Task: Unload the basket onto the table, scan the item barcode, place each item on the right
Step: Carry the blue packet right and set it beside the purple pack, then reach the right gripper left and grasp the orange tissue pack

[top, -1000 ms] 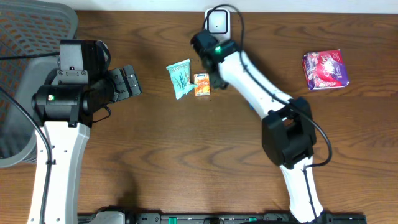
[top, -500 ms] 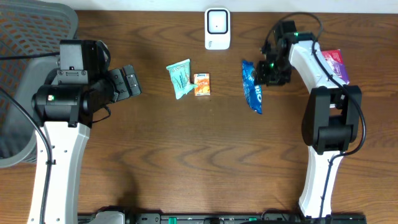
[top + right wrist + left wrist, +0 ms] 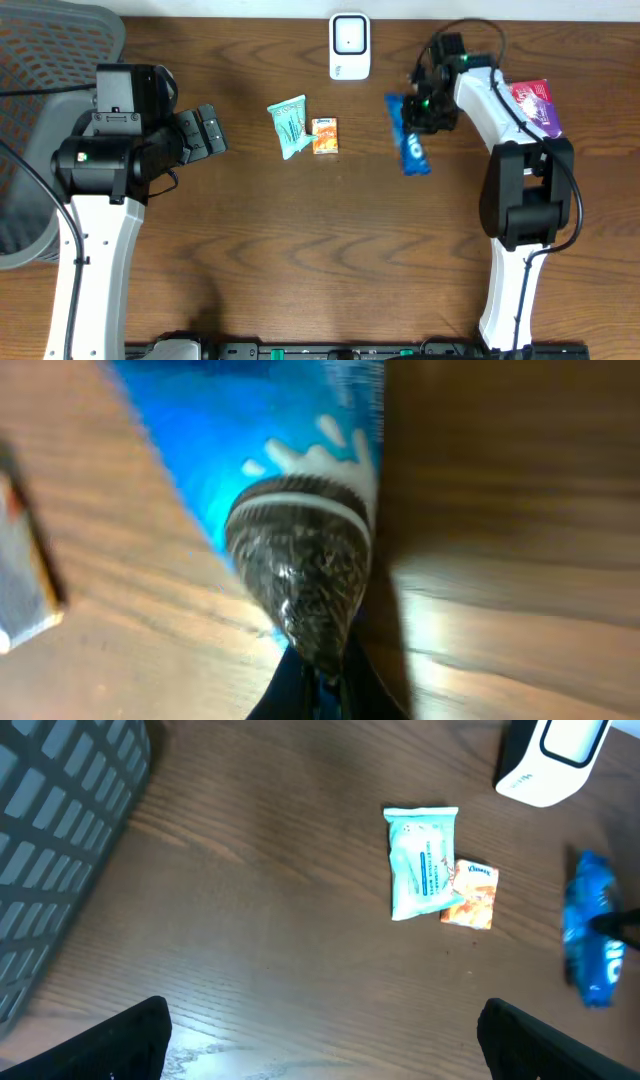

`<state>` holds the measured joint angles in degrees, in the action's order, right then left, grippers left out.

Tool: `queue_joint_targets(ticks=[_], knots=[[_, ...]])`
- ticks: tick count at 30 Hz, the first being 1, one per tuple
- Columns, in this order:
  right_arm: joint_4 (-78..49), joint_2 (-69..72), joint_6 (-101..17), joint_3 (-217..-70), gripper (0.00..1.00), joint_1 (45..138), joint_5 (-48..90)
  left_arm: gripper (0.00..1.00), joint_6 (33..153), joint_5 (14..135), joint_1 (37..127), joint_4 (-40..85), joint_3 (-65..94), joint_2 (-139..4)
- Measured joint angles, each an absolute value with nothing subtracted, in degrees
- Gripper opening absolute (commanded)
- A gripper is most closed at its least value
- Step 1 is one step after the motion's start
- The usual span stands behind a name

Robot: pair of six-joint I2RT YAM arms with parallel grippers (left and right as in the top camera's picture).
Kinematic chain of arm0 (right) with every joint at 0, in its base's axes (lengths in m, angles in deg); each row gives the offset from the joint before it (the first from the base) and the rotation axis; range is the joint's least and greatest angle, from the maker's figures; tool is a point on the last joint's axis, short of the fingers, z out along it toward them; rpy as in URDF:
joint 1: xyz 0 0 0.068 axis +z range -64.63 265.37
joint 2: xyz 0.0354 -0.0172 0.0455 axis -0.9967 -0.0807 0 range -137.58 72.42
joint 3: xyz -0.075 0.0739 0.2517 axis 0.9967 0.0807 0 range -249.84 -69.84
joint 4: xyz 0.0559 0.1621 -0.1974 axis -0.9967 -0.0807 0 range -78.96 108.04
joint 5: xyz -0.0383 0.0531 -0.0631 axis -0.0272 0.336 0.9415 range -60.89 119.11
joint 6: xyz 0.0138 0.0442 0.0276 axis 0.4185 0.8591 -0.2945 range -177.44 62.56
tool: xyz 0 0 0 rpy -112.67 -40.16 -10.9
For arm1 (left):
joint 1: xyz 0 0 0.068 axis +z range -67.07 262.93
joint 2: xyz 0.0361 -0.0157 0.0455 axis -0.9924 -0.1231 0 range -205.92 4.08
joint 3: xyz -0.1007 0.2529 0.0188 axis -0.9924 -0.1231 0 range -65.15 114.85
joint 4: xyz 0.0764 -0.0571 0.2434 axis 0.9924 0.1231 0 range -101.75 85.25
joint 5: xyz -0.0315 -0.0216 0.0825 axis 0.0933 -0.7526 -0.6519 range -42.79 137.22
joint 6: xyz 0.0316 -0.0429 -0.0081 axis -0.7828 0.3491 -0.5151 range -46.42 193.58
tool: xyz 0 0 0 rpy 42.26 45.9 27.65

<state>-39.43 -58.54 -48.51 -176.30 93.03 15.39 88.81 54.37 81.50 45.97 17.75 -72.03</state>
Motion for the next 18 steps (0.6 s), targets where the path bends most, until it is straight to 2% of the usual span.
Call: queue_joint_targets(ticks=[7, 14, 15, 18], knots=[[-42.23, -58.34, -42.76, -181.1, 0.01, 92.66, 42.67, 0.98, 88.81, 54.37, 81.5, 45.95, 17.75, -72.03], [-39.8, -58.34, -42.76, -181.08, 0.01, 89.1, 47.59, 0.98, 88.81, 54.37, 81.5, 45.95, 17.75, -72.03], [-39.61, -58.34, -42.76, -181.08, 0.05, 88.75, 47.57, 0.98, 88.81, 54.37, 81.5, 45.95, 17.75, -72.03], [-39.28, -58.34, -44.27, -181.08, 0.35, 87.11, 44.97, 0.98, 88.81, 54.37, 81.5, 45.95, 17.75, -72.03]])
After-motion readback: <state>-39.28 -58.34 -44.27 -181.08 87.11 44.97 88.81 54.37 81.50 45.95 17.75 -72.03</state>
